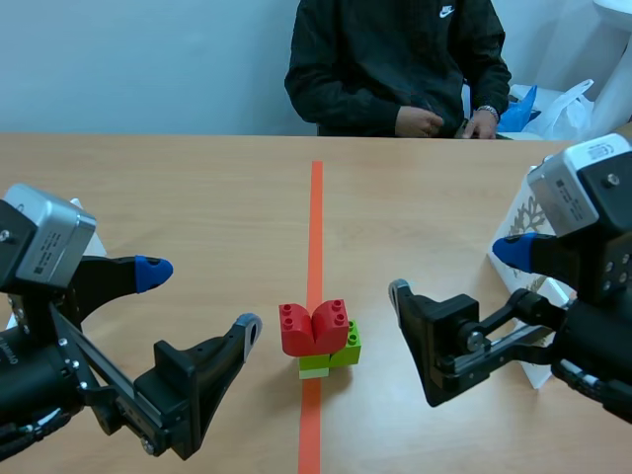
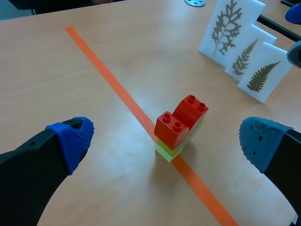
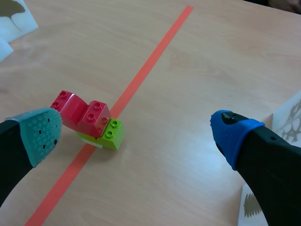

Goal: Sort the leaf by its shape. The table is split by an orange tape line. A compound leaf with several leaflets goes to the left side, a simple leaf with one blade goes to the right side. Return to the home posture when a red brick is placed on the table.

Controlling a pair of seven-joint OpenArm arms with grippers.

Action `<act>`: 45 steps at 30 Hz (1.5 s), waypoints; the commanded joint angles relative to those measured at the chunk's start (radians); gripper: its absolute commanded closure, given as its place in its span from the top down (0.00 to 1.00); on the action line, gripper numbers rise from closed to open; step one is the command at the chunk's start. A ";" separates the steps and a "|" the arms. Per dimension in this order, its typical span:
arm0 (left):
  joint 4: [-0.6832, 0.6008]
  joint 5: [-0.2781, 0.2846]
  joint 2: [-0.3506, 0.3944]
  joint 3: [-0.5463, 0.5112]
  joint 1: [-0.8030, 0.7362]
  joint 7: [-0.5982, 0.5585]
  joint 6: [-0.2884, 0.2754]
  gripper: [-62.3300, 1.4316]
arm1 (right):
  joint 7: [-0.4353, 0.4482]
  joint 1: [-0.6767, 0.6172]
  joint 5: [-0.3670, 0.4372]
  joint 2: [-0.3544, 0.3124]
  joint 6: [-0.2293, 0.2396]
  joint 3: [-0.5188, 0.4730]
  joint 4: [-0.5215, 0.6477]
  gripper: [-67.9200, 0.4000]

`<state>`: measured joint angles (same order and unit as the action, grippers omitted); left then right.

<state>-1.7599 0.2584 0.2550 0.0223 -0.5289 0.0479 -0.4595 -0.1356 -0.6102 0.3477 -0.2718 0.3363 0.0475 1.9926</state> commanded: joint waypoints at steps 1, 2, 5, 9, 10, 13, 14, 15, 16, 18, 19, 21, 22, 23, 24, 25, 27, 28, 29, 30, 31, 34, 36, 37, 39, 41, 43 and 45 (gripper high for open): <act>-0.019 0.010 -0.002 0.000 0.000 -0.021 0.001 1.00 | 0.011 0.013 0.010 0.000 0.000 -0.002 0.006 1.00; -0.019 0.010 -0.002 0.000 0.000 -0.021 0.001 1.00 | 0.011 0.013 0.010 0.000 0.000 -0.002 0.006 1.00; -0.019 0.010 -0.002 0.000 0.000 -0.015 0.001 1.00 | 0.011 0.013 0.010 0.000 0.000 -0.002 0.006 1.00; -0.019 0.010 -0.002 0.000 0.000 -0.005 0.001 1.00 | 0.011 0.013 0.010 0.000 -0.001 -0.002 0.006 1.00; -0.019 0.010 -0.002 0.000 0.000 -0.005 0.001 1.00 | 0.011 0.013 0.010 0.000 -0.001 -0.002 0.006 1.00; -0.019 0.010 -0.002 0.000 0.000 -0.005 0.001 1.00 | 0.011 0.013 0.006 0.000 -0.001 -0.002 0.004 1.00; -0.019 0.010 -0.002 0.000 0.000 -0.005 0.001 1.00 | 0.012 0.013 0.001 0.000 -0.001 -0.002 0.002 1.00; -0.019 0.010 -0.002 0.000 0.000 -0.005 0.002 1.00 | 0.012 0.013 -0.002 0.000 -0.001 -0.002 0.000 1.00; -0.019 0.010 -0.002 0.000 0.000 -0.005 0.002 1.00 | 0.016 0.013 -0.002 0.000 -0.001 -0.002 -0.004 1.00; -0.019 0.010 -0.002 0.000 0.000 -0.005 0.002 1.00 | 0.020 0.015 -0.002 0.000 -0.001 -0.002 -0.008 1.00; -0.019 0.010 -0.002 0.000 0.000 -0.005 0.002 1.00 | 0.026 0.016 -0.004 0.000 -0.001 -0.002 -0.008 1.00; -0.019 0.010 -0.002 0.000 0.000 -0.005 0.002 1.00 | 0.034 0.018 -0.004 0.000 0.000 -0.002 -0.008 1.00; -0.019 0.010 -0.002 0.000 0.000 -0.005 0.002 1.00 | 0.034 0.018 -0.004 0.000 0.000 -0.002 -0.008 1.00; -0.019 0.010 -0.002 0.000 0.000 -0.005 0.002 1.00 | 0.034 0.018 -0.004 0.000 0.000 -0.002 -0.008 1.00; -0.019 0.010 -0.002 0.000 0.000 -0.005 0.002 1.00 | 0.034 0.018 -0.004 0.000 0.000 -0.002 -0.008 1.00; -0.019 0.010 -0.002 0.000 0.000 -0.005 0.002 1.00 | 0.034 0.018 -0.004 0.000 0.000 -0.002 -0.008 1.00; -0.019 0.010 -0.002 0.000 0.000 -0.005 0.002 1.00 | 0.034 0.018 -0.004 0.000 0.000 -0.002 -0.008 1.00; -0.019 0.010 -0.002 0.000 0.000 -0.005 0.002 1.00 | 0.034 0.018 -0.004 0.000 0.000 -0.002 -0.008 1.00; -0.019 0.010 -0.002 0.000 0.000 -0.005 0.002 1.00 | 0.034 0.018 -0.004 0.000 0.000 -0.002 -0.008 1.00; -0.019 0.010 -0.002 0.000 0.000 -0.005 0.002 1.00 | 0.034 0.018 -0.004 0.000 0.000 -0.002 -0.008 1.00; -0.019 0.010 -0.002 0.000 0.000 -0.005 0.002 1.00 | 0.034 0.018 -0.004 0.000 0.000 -0.002 -0.008 1.00; -0.019 0.010 -0.002 0.000 0.000 -0.005 0.002 1.00 | 0.034 0.018 -0.004 0.000 0.000 -0.002 -0.008 1.00; -0.019 0.010 -0.002 0.000 0.000 -0.005 0.002 1.00 | 0.034 0.018 -0.004 0.000 0.000 -0.002 -0.008 1.00; -0.019 0.010 -0.002 0.000 0.000 -0.005 0.002 1.00 | 0.034 0.018 -0.004 0.000 0.000 -0.002 -0.008 1.00; -0.019 0.010 -0.002 0.000 0.000 -0.005 0.002 1.00 | 0.034 0.018 -0.004 0.000 0.000 -0.002 -0.008 1.00; -0.019 0.010 -0.002 0.000 0.000 -0.005 0.002 1.00 | 0.034 0.018 -0.004 0.000 0.000 -0.002 -0.008 1.00; -0.019 0.010 -0.002 0.000 0.000 -0.005 0.002 1.00 | 0.034 0.018 -0.004 0.000 0.000 -0.002 -0.008 1.00; -0.019 0.010 -0.002 0.000 0.000 -0.005 0.002 1.00 | 0.034 0.018 -0.004 0.000 0.000 -0.002 -0.008 1.00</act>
<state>-1.7599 0.2584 0.2550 0.0223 -0.5289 0.0559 -0.4595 -0.1165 -0.6075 0.3397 -0.2718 0.3363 0.0475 1.9797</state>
